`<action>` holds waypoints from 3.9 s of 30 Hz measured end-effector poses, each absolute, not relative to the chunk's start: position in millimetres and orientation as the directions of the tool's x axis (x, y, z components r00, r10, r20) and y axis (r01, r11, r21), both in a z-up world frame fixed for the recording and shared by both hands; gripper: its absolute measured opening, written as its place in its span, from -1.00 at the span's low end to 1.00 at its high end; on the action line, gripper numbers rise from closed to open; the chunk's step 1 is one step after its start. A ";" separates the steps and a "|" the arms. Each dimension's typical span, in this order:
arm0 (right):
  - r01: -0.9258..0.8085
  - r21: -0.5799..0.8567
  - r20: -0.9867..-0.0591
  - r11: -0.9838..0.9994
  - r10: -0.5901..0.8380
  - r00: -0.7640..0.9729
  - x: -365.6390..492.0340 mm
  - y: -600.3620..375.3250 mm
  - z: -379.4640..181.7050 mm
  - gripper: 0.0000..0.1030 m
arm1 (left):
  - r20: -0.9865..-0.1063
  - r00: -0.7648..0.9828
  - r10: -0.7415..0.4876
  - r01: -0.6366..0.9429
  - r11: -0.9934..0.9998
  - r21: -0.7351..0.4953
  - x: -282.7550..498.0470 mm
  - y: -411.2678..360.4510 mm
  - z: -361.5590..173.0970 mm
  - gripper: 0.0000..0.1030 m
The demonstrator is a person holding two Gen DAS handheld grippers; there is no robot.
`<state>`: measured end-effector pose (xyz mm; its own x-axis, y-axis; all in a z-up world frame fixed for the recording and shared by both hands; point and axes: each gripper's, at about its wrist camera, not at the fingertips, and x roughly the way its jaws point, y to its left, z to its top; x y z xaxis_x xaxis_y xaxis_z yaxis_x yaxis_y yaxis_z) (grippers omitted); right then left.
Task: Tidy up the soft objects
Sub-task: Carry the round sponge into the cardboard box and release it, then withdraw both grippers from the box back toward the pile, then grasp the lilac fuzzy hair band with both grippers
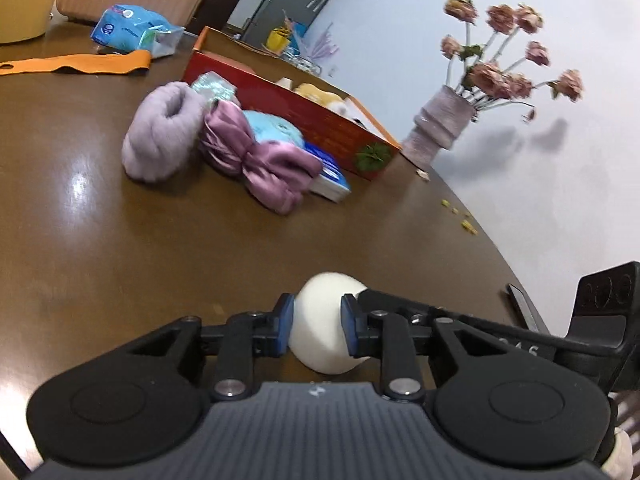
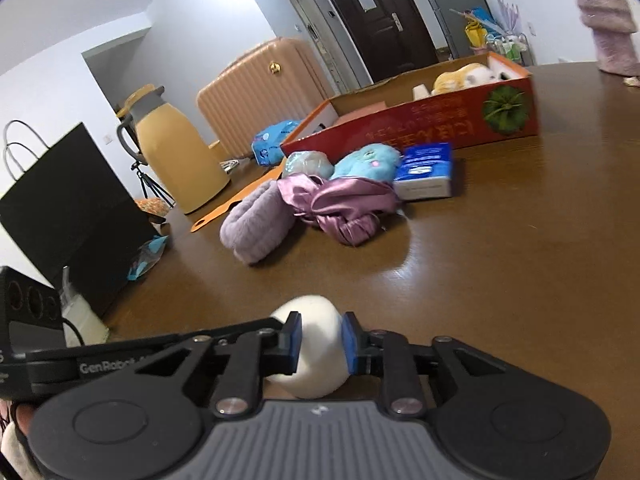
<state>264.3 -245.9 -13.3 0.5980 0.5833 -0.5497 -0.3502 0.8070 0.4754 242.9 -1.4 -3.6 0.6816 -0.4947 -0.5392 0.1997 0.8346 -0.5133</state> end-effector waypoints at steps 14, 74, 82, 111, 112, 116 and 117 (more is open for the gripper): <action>-0.311 0.508 -0.531 0.803 0.576 0.621 250.1 -265.5 -21.4 -0.35 | -0.569 0.664 -0.485 0.202 0.849 -0.488 238.2 -14.2 -0.5 -0.47; -0.273 0.094 -0.498 0.957 0.283 0.820 384.1 -331.7 159.9 0.81 | -0.450 0.888 -0.094 0.114 0.993 0.017 340.2 4.6 163.4 0.73; -0.285 0.117 -0.387 0.951 0.308 0.869 256.7 -314.2 76.4 0.90 | -0.363 0.930 -0.058 0.037 0.997 -0.065 206.4 -7.9 77.0 0.75; -0.297 0.088 -0.500 0.951 0.300 0.812 235.8 -262.9 6.3 0.90 | -0.491 0.831 -0.260 0.167 0.960 -0.226 283.7 9.9 20.1 -0.43; -0.302 0.087 -0.497 0.949 0.304 0.813 235.8 -264.3 5.4 0.90 | -0.473 0.783 -0.403 0.255 0.903 -0.347 271.6 9.6 22.2 -0.42; -0.280 0.123 -0.474 0.952 0.305 0.826 237.4 -274.6 8.3 0.90 | -0.383 0.579 -0.720 0.393 0.657 -0.643 252.5 12.1 11.5 -0.35; -0.272 0.138 -0.470 0.953 0.304 0.829 237.6 -276.8 9.1 0.90 | -0.406 0.589 -0.699 0.373 0.681 -0.630 253.4 13.6 7.7 -0.33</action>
<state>237.6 -276.8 9.1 0.8285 0.3042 -0.4701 -0.2717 0.9525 0.1376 253.4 13.6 7.7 0.5889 -0.6986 -0.4063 0.3730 0.6810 -0.6302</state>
